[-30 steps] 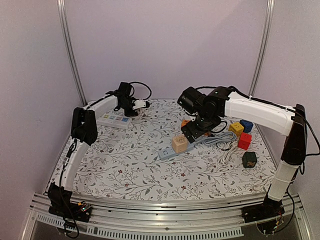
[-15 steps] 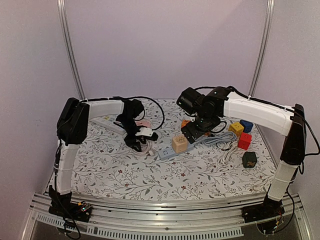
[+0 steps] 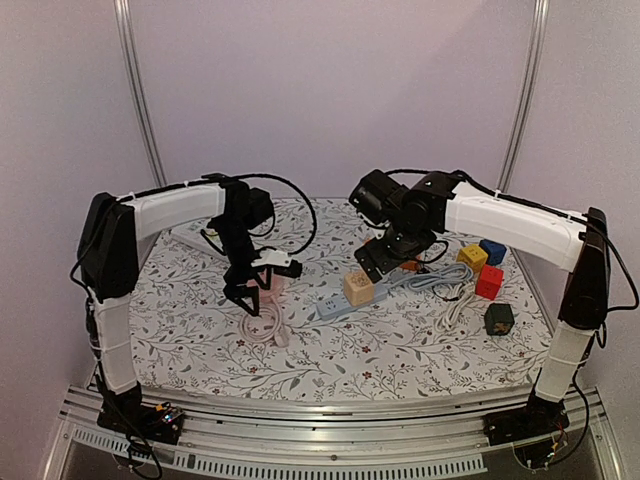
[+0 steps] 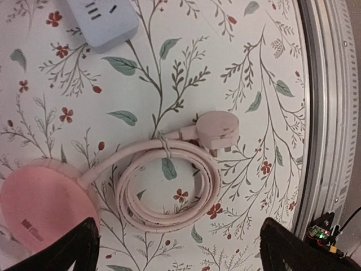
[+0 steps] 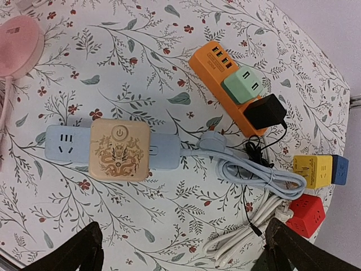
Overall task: Insert the plug
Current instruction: Move the socket to the center of the board.
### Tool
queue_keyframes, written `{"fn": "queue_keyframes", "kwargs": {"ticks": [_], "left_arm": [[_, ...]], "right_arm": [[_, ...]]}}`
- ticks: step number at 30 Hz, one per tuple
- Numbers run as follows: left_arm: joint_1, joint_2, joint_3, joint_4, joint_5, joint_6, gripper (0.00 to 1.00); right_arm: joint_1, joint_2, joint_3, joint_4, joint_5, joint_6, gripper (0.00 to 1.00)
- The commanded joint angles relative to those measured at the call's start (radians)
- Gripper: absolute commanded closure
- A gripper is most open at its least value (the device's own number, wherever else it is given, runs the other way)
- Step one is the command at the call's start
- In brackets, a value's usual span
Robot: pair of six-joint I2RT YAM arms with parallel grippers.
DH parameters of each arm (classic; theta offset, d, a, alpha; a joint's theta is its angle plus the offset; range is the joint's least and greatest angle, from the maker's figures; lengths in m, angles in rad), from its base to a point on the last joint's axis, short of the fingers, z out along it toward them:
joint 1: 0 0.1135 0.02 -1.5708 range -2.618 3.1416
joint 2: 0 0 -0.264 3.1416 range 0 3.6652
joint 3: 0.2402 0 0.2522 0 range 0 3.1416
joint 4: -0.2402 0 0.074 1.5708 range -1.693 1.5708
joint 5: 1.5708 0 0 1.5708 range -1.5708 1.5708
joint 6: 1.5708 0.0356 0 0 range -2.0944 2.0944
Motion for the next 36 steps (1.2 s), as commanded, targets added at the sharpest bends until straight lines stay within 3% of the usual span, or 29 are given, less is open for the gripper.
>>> {"fn": "queue_keyframes", "kwargs": {"ticks": [1,4,6,11,17,36], "left_arm": [[0.033,-0.054,0.051,0.131,-0.066,-0.394,0.01],[0.074,-0.032,0.034,0.369,-0.208,-0.704,0.01],[0.101,0.002,0.036,0.420,-0.225,-0.862,0.00],[0.099,0.007,-0.052,0.540,-0.252,-1.067,0.01],[0.054,-0.021,-0.162,0.690,-0.334,-1.167,0.01],[0.015,0.055,-0.222,0.677,-0.380,-1.224,0.00]], "right_arm": [[0.009,-0.012,0.015,0.031,-0.014,0.001,0.01],[0.014,-0.016,0.001,0.040,-0.019,0.007,0.01],[0.022,-0.021,-0.008,0.043,-0.013,0.009,0.01],[0.037,-0.045,-0.052,0.053,0.003,0.026,0.01],[0.040,-0.069,-0.094,0.069,0.011,0.046,0.01],[0.042,-0.042,-0.109,0.071,0.023,0.034,0.01]]}}
